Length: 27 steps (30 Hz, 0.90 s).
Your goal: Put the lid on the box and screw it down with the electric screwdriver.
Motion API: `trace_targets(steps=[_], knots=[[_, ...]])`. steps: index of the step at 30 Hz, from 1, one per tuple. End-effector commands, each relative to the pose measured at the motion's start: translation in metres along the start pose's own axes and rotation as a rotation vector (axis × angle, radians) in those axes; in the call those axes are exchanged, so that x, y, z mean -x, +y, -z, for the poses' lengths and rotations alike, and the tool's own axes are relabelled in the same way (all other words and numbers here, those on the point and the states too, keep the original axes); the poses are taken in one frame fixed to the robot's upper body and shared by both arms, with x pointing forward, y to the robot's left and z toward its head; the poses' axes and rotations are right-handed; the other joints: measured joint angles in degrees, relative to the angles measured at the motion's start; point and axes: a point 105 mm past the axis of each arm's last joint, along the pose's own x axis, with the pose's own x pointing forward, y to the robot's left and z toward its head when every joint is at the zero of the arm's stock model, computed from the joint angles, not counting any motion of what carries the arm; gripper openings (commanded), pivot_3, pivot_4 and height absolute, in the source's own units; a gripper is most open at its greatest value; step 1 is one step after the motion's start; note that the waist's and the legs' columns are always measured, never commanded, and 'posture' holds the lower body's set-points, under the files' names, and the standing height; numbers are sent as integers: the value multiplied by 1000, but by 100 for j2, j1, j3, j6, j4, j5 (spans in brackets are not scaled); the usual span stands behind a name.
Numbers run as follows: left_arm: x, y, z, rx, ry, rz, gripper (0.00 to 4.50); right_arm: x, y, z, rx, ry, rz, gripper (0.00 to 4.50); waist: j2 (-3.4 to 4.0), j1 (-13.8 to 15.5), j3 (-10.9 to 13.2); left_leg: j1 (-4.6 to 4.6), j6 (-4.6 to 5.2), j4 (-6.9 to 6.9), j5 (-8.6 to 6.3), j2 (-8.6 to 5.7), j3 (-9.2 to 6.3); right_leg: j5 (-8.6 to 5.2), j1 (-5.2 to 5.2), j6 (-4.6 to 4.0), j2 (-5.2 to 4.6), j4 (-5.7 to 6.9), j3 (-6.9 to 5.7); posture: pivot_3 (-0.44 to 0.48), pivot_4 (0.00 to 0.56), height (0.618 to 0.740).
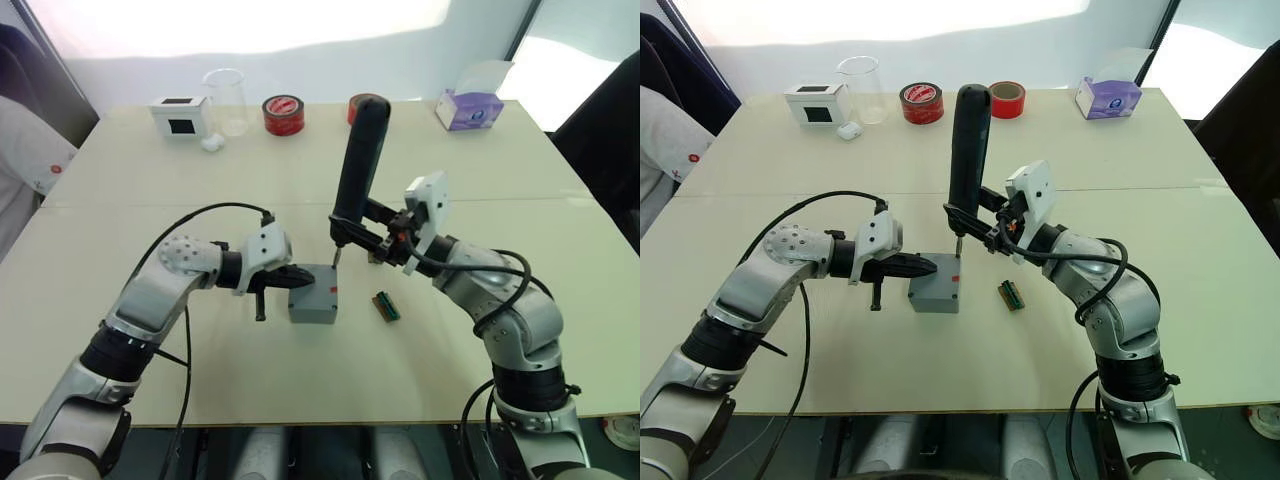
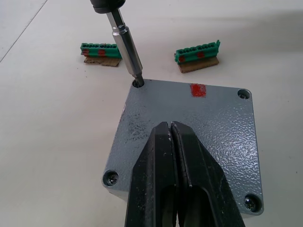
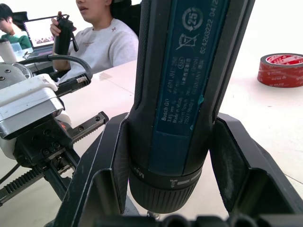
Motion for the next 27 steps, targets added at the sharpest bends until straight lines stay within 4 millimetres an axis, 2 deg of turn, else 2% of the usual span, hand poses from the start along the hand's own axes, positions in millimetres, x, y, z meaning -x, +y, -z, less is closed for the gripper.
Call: trace_targets(steps=[1,6,12,18,27], knots=[[-1,-6,7,24,28,10,0,1,-1,1,32,-7,10,1851,-1,0,-1,1,0,0,0,0,0,0,1,0,0,0,0,0,150,740],[0,-7,12,30,49,8,0,-1,1,18,25,23,27,1851,-3,-1,-8,11,1,-1,-1,0,0,0,13,0,0,-1,0,0,150,740],[2,-6,14,37,51,2,0,-3,2,42,34,100,52,1851,-11,4,-13,118,24,-20,-15,1,0,-9,115,-4,0,-18,0,0,150,740],[3,-8,18,39,63,4,0,0,2,52,19,121,72,1851,-25,10,-31,167,25,-26,-17,3,-2,-18,162,-10,0,-39,0,0,150,740],[-1,-13,19,41,70,13,0,5,5,69,11,183,87,1851,-35,12,-123,175,26,-41,-19,5,-6,-18,176,-10,1,-63,-4,0,150,740]])
